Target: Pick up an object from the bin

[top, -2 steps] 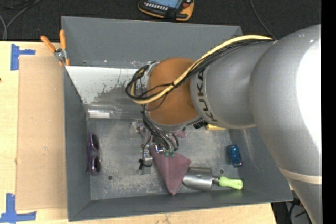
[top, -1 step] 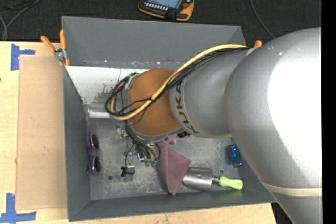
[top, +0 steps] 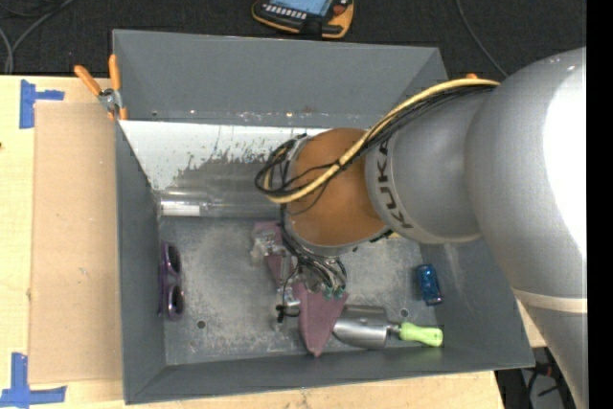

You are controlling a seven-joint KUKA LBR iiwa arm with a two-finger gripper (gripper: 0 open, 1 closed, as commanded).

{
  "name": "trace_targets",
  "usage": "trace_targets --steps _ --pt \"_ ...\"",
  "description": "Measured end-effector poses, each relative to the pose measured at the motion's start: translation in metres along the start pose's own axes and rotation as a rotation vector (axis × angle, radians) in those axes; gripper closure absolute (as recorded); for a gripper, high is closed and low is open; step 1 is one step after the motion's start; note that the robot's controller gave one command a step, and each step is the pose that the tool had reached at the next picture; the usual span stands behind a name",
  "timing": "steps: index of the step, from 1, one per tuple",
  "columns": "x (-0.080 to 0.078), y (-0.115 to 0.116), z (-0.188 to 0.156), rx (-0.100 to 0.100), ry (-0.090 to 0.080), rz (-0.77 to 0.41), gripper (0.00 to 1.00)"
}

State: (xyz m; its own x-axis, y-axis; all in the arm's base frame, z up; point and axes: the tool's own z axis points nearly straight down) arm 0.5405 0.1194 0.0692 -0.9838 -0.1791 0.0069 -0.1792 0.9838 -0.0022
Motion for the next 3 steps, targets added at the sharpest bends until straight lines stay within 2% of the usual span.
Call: trace_targets --steps 1,2,3 --pt "0.008 0.049 -0.036 -0.012 -0.013 0.06 0.0" --pt "-0.052 -0.054 -0.011 -0.003 -0.003 0.135 0.0" --pt "0.054 0.009 0.0 -0.015 -0.005 0.076 1.0"
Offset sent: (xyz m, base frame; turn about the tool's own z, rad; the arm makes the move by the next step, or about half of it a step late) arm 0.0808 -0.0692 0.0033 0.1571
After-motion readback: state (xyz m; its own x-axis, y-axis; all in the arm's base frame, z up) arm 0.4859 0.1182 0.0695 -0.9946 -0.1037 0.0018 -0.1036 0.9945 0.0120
